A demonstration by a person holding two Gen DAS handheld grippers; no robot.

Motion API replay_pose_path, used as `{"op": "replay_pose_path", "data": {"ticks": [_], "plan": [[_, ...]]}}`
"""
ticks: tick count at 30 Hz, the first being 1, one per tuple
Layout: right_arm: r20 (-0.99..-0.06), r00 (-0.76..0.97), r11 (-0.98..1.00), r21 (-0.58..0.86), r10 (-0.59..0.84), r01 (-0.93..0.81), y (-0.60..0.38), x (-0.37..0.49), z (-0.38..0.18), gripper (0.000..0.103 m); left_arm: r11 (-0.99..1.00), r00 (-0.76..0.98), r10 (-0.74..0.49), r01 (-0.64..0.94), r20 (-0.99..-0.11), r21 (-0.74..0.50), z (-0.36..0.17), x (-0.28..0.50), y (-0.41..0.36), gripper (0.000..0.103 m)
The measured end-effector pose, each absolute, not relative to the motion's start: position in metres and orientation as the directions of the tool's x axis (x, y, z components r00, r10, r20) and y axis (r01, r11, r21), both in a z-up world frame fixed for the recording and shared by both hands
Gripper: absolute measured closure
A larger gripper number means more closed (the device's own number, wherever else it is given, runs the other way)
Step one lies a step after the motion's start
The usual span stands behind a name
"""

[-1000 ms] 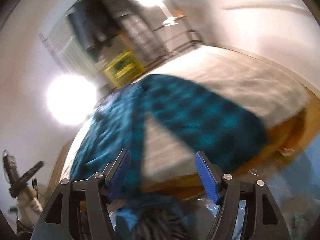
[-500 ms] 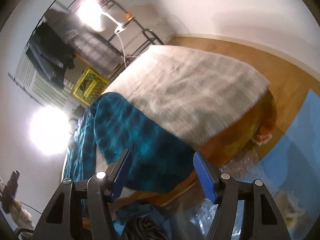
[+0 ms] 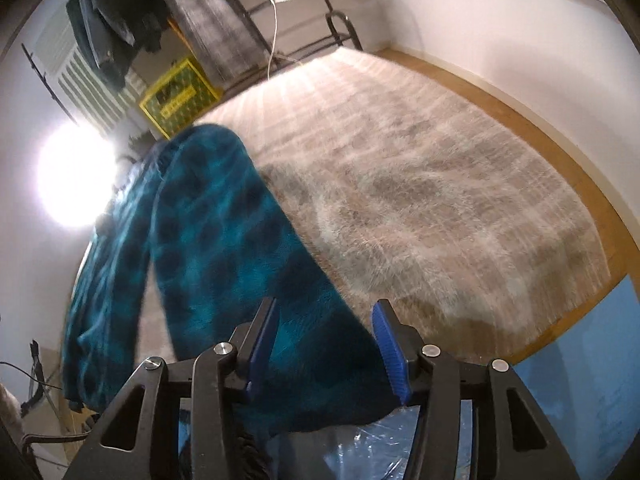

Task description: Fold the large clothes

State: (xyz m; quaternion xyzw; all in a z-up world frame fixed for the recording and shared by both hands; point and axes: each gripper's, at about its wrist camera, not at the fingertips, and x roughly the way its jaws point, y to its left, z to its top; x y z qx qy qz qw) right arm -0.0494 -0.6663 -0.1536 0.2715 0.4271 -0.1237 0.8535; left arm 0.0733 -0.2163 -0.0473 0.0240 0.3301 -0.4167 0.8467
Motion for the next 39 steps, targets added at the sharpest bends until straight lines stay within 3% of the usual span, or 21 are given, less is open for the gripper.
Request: {"op": "replay_pose_path", "data": {"ticks": [4,5,7,8,18,29,33,39], "plan": [[-0.819,0.574,0.853,0.316,0.025,0.414,-0.661,-0.045,-0.162,0.06,0.662,0.43,-0.684,0.705,-0.589,-0.254,-0.057,0.081,-0.212,0.075],[-0.822,0.569,0.861,0.305,0.021,0.408,-0.66,-0.045,-0.162,0.076,0.667,0.429,-0.681,0.698,-0.593,-0.261,-0.061,0.084,-0.21,0.075],[-0.834,0.55,0.854,0.31,0.034,0.418,-0.662,-0.047,-0.162,0.098,0.675,0.422,-0.677,0.683,-0.603,-0.279,-0.069,0.091,-0.209,0.075],[-0.836,0.546,0.848,0.32,0.042,0.424,-0.663,-0.047,-0.16,0.1,0.677,0.419,-0.677,0.678,-0.606,-0.288,-0.072,0.093,-0.208,0.075],[-0.72,0.67,0.834,0.473,0.18,0.285,-0.626,-0.051,-0.082,0.102,0.679,0.4,-0.693,0.643,-0.599,-0.355,-0.095,0.102,-0.197,0.075],[-0.684,0.685,0.906,0.416,0.251,0.084,-0.498,0.006,-0.015,0.102,0.674,0.418,-0.722,0.606,-0.552,-0.422,-0.096,0.097,-0.156,0.075],[-0.69,0.664,0.929,0.37,0.287,-0.018,-0.438,0.025,-0.014,0.102,0.684,0.424,-0.721,0.562,-0.547,-0.465,-0.103,0.107,-0.137,0.075],[-0.764,0.534,0.93,0.331,0.362,-0.157,-0.364,0.048,-0.064,0.102,0.692,0.404,-0.715,0.524,-0.57,-0.497,-0.123,0.124,-0.133,0.075]]}}
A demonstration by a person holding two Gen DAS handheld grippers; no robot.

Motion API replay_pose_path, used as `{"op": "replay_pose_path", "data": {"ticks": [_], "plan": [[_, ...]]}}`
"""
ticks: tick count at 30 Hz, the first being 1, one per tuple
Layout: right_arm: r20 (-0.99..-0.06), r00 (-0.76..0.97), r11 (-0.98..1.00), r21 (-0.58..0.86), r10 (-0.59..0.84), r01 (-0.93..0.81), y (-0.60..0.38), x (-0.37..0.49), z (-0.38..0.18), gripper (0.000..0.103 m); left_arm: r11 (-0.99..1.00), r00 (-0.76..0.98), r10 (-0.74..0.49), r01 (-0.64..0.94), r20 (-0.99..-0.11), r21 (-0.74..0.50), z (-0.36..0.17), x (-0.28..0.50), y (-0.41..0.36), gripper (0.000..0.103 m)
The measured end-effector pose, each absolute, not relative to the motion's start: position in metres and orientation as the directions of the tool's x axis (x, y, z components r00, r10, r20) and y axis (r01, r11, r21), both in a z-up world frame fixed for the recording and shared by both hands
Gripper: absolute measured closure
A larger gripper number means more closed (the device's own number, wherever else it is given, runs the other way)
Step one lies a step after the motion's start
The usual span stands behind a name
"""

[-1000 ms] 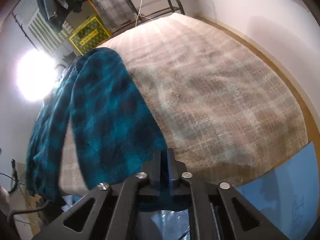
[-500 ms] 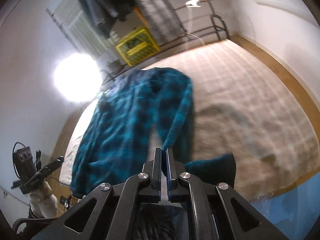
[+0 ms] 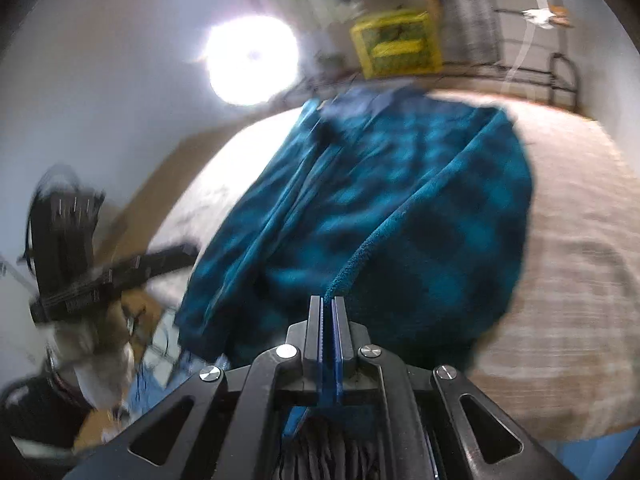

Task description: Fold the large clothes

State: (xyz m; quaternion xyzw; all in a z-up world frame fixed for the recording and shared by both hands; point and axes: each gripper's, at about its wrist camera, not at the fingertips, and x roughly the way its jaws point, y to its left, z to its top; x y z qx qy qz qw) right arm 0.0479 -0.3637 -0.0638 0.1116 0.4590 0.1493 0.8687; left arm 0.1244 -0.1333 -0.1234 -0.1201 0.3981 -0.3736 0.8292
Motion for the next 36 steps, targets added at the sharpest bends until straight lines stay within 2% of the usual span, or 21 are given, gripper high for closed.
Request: {"op": "replay_pose_path", "data": {"ticks": [6,8,9,10,11,14,17,20,21,22,24,26,30,32,33,34,36], "plan": [[-0.82,0.38,0.899,0.34,0.427,-0.277,-0.339,0.05,-0.107,0.101,0.697,0.381,-0.709,0.505,-0.593,-0.509,-0.137,0.147,-0.142,0.075],[-0.828,0.365,0.897,0.331,0.426,-0.293,-0.341,0.049,-0.109,0.094,0.697,0.369,-0.706,0.511,-0.605,-0.502,-0.139,0.158,-0.149,0.075],[-0.825,0.365,0.895,0.34,0.431,-0.289,-0.345,0.047,-0.107,0.087,0.695,0.361,-0.707,0.516,-0.608,-0.5,-0.14,0.161,-0.153,0.075],[-0.813,0.369,0.888,0.363,0.45,-0.282,-0.351,0.046,-0.104,0.067,0.695,0.357,-0.705,0.52,-0.613,-0.497,-0.141,0.165,-0.157,0.075],[-0.795,0.387,0.882,0.388,0.467,-0.268,-0.361,0.044,-0.098,0.058,0.694,0.351,-0.705,0.521,-0.616,-0.497,-0.143,0.167,-0.16,0.075],[-0.713,0.447,0.84,0.483,0.541,-0.247,-0.393,0.035,-0.08,0.058,0.671,0.315,-0.725,0.525,-0.613,-0.524,-0.148,0.173,-0.17,0.075],[-0.657,0.527,0.827,0.531,0.539,-0.183,-0.427,0.023,-0.066,0.055,0.634,0.255,-0.755,0.517,-0.604,-0.575,-0.156,0.173,-0.18,0.075],[-0.653,0.582,0.834,0.546,0.484,-0.081,-0.46,0.007,-0.068,0.055,0.594,0.18,-0.781,0.51,-0.598,-0.622,-0.163,0.165,-0.192,0.074],[-0.65,0.591,0.828,0.558,0.478,-0.056,-0.468,0.001,-0.072,0.055,0.585,0.16,-0.785,0.508,-0.598,-0.632,-0.166,0.161,-0.196,0.072],[-0.649,0.596,0.821,0.57,0.473,-0.031,-0.473,-0.004,-0.078,0.055,0.575,0.138,-0.79,0.506,-0.598,-0.643,-0.168,0.157,-0.2,0.064],[-0.654,0.601,0.812,0.584,0.46,0.014,-0.476,-0.012,-0.089,0.055,0.554,0.101,-0.799,0.509,-0.593,-0.659,-0.17,0.147,-0.209,0.057],[-0.658,0.591,0.803,0.595,0.467,0.028,-0.472,-0.016,-0.101,0.055,0.552,0.087,-0.79,0.533,-0.607,-0.641,-0.17,0.137,-0.219,0.057],[-0.655,0.58,0.795,0.606,0.485,0.021,-0.459,-0.016,-0.112,0.055,0.594,0.073,-0.721,0.577,-0.689,-0.561,-0.181,0.125,-0.235,0.057],[-0.654,0.582,0.795,0.606,0.483,0.021,-0.46,-0.014,-0.113,0.055,0.621,0.091,-0.686,0.589,-0.721,-0.517,-0.19,0.123,-0.235,0.072],[-0.651,0.587,0.795,0.606,0.481,0.022,-0.461,-0.011,-0.112,0.055,0.637,0.101,-0.67,0.586,-0.736,-0.5,-0.194,0.124,-0.232,0.095],[-0.641,0.593,0.79,0.613,0.488,0.013,-0.462,-0.011,-0.109,0.055,0.662,0.115,-0.649,0.573,-0.752,-0.483,-0.198,0.126,-0.23,0.099],[-0.612,0.609,0.781,0.625,0.504,-0.018,-0.464,-0.014,-0.102,0.055,0.681,0.142,-0.641,0.558,-0.754,-0.474,-0.2,0.128,-0.223,0.099]]}}
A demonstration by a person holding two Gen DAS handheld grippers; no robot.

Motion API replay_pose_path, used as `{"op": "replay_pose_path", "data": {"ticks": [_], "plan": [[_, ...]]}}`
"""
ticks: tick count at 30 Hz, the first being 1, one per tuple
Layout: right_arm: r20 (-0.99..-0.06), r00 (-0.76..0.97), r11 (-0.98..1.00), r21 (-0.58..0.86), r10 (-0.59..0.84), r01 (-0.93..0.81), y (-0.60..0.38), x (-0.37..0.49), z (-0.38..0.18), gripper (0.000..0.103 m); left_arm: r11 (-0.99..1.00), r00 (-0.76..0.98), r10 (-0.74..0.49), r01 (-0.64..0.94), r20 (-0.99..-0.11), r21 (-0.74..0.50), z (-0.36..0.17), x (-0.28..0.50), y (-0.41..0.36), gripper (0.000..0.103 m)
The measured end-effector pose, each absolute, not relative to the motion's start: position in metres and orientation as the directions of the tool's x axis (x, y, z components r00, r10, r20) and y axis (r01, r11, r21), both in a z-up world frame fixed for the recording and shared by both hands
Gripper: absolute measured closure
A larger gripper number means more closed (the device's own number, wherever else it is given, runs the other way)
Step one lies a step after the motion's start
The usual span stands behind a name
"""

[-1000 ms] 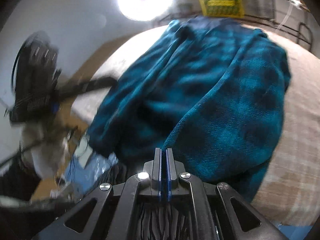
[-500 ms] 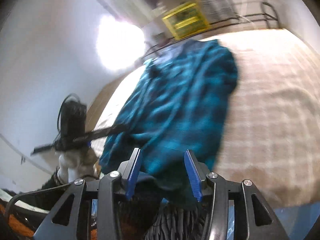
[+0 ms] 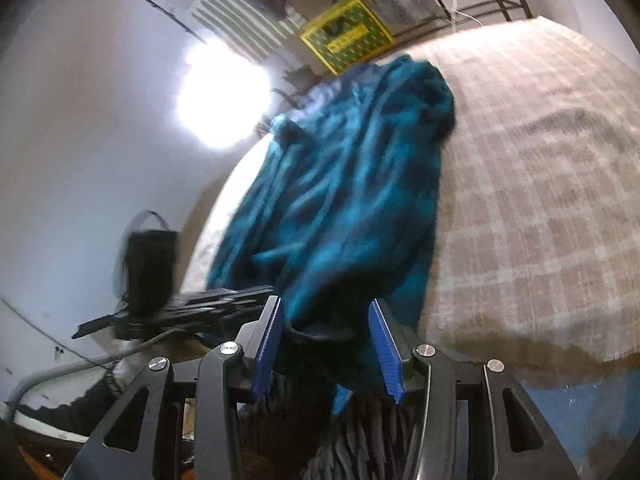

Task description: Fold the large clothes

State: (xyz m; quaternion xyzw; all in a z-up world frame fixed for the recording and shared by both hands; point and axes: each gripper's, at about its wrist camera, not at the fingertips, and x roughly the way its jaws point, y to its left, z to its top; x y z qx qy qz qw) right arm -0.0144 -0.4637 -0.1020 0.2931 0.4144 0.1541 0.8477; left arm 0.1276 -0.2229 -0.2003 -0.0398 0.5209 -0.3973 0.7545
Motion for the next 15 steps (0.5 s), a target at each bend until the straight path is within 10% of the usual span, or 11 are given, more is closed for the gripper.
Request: {"op": "replay_pose_path", "data": {"ticks": [11,15], "plan": [[-0.576,0.703,0.811,0.585,0.417,-0.002,-0.517,0.012,-0.079,0.044,0.67,0.2,-0.694,0.531,-0.692,-0.519,-0.164,0.132,-0.198,0.098],[-0.517,0.743,0.788,0.615,0.425,-0.022,-0.546,0.033,-0.066,0.036,0.636,0.241,-0.748,0.53,-0.619,-0.561,-0.134,0.138,-0.189,0.075]]}}
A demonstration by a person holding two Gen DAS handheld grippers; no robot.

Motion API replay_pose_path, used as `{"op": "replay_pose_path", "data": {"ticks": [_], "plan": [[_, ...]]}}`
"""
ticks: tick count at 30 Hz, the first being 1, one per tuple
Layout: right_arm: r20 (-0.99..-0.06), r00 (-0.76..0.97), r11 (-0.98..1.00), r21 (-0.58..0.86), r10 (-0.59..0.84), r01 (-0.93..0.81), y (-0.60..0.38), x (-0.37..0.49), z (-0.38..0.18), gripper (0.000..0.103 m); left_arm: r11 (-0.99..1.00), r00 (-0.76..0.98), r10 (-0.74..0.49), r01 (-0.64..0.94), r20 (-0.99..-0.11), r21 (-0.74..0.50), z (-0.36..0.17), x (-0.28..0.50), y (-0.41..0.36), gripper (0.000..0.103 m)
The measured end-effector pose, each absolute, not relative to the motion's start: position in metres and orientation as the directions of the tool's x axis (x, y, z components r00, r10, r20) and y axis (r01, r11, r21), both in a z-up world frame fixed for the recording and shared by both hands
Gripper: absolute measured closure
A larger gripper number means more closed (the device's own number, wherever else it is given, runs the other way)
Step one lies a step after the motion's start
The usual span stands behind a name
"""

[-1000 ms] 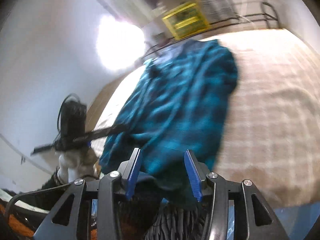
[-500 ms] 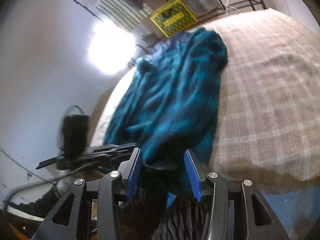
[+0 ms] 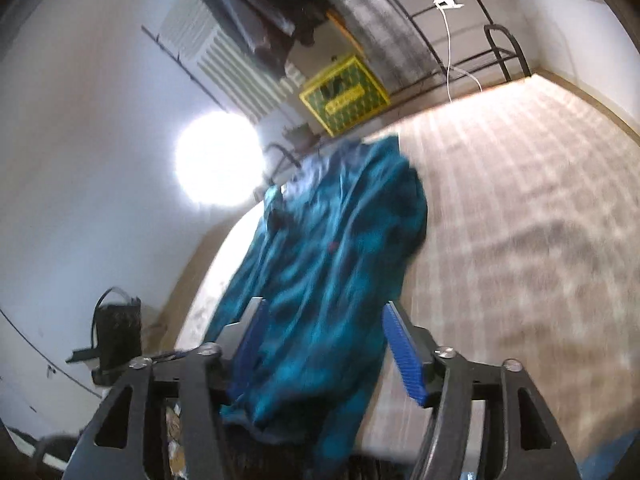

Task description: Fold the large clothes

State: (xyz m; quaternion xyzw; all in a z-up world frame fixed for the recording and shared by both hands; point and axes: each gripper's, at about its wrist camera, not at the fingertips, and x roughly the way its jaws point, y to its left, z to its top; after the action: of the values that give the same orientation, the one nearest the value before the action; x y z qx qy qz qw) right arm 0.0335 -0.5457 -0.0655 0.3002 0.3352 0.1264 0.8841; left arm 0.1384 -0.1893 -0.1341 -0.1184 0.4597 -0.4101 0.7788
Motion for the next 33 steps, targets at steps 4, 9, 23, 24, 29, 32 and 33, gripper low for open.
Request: {"op": "replay_pose_path", "data": {"ticks": [4,9,23,24,29,32,33], "plan": [[-0.528,0.738,0.782,0.624,0.421,0.001,-0.568,0.082,-0.078,0.035,0.629,0.236,-0.75,0.54,-0.617,-0.559,-0.128,0.143,-0.197,0.073],[-0.576,0.706,0.74,0.664,0.413,0.109,-0.591,0.148,-0.13,0.035,0.648,0.18,-0.724,0.51,-0.666,-0.566,-0.16,0.149,-0.209,0.073],[-0.61,0.693,0.78,0.616,0.384,0.109,-0.579,0.238,-0.141,0.098,0.668,0.098,-0.66,0.531,-0.745,-0.521,-0.212,0.142,-0.241,0.073],[-0.648,0.695,0.846,0.522,0.31,0.109,-0.575,0.242,-0.123,0.098,0.672,0.104,-0.655,0.534,-0.749,-0.513,-0.213,0.141,-0.243,0.073],[-0.742,0.656,0.935,0.316,0.138,0.16,-0.578,0.262,-0.12,0.098,0.685,0.122,-0.652,0.518,-0.748,-0.512,-0.214,0.14,-0.241,0.073],[-0.787,0.593,0.932,0.323,0.17,0.162,-0.58,0.265,-0.145,0.091,0.693,0.147,-0.646,0.524,-0.749,-0.495,-0.207,0.136,-0.235,0.073],[-0.783,0.587,0.916,0.366,0.207,0.164,-0.584,0.262,-0.149,0.088,0.697,0.159,-0.643,0.526,-0.749,-0.487,-0.203,0.134,-0.231,0.073]]}}
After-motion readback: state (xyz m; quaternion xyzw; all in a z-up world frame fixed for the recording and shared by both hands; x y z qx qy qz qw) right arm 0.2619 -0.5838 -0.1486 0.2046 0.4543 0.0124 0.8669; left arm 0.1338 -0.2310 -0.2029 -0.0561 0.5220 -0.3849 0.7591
